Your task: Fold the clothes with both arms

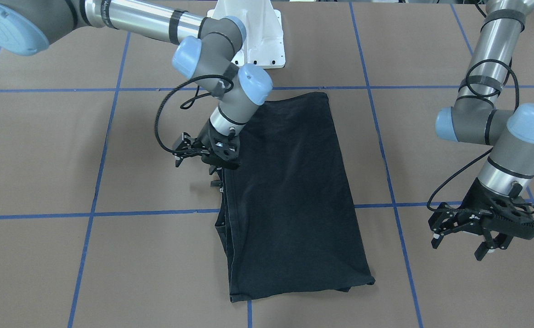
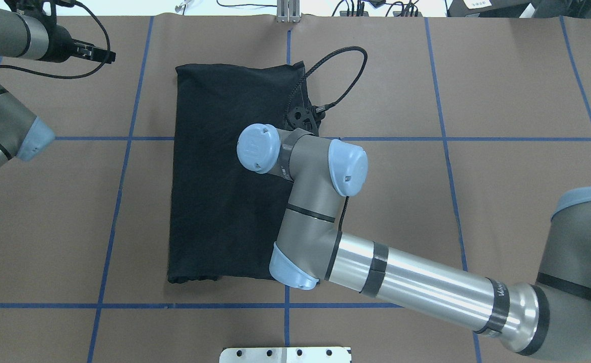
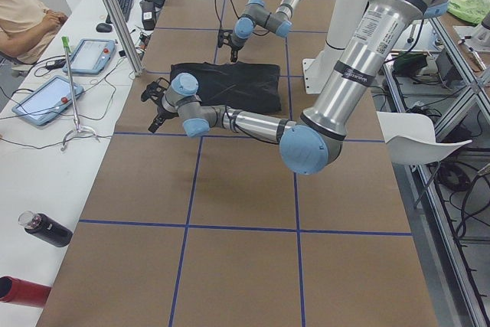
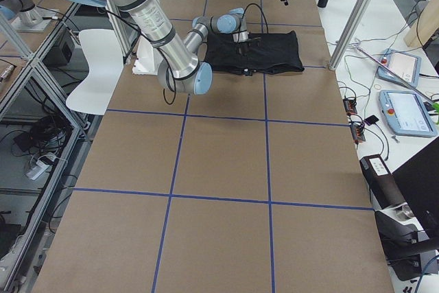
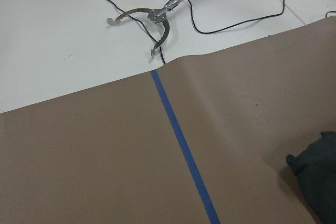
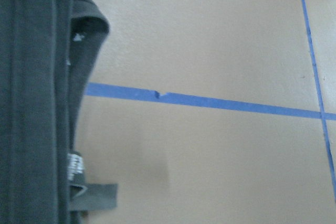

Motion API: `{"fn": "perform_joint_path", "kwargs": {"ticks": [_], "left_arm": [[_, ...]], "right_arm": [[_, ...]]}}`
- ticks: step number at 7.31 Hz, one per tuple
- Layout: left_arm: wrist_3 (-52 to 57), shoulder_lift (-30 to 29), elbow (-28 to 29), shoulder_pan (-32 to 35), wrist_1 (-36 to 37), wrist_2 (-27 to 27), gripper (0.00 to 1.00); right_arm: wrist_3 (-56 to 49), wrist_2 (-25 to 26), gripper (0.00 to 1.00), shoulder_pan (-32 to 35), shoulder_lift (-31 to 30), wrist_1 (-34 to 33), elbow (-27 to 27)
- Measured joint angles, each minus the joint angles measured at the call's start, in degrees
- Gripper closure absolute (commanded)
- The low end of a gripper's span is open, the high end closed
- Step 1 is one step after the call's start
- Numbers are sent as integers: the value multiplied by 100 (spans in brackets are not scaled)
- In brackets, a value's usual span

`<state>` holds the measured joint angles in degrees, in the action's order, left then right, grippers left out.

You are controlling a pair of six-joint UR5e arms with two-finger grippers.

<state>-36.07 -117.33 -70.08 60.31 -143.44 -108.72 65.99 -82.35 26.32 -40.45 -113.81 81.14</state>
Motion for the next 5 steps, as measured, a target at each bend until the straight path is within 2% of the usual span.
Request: {"fn": "perform_joint_path", "kwargs": {"ticks": [1,3,5], "left_arm": [[2,0,2,-1,0,0,0],[-32,0,-17,-1,0,0,0],[-553,8,-258,-22,22,-16,0]], "right_arm": [[-8,-4,0,6,-146,-4,252],[40,-180,0,36,-69,48,734],[263,-514,0,86,-234,69,1844]]}}
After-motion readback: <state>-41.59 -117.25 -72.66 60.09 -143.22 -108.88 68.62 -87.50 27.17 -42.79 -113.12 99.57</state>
